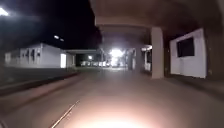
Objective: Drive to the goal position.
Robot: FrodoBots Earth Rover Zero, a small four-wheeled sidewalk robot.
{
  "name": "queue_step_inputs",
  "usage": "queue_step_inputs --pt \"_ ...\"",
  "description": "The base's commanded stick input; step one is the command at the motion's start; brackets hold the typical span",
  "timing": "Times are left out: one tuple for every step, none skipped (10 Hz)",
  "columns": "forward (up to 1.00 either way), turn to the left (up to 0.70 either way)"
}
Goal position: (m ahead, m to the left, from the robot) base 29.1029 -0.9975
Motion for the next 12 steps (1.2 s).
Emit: queue_step_inputs --pt "1.0 -0.04" --pt "1.0 -0.04" --pt "1.0 -0.04" --pt "1.0 -0.04" --pt "1.0 -0.04" --pt "1.0 -0.04" --pt "1.0 -0.04" --pt "1.0 -0.04" --pt "1.0 -0.04" --pt "1.0 -0.04" --pt "1.0 -0.04" --pt "1.0 -0.04"
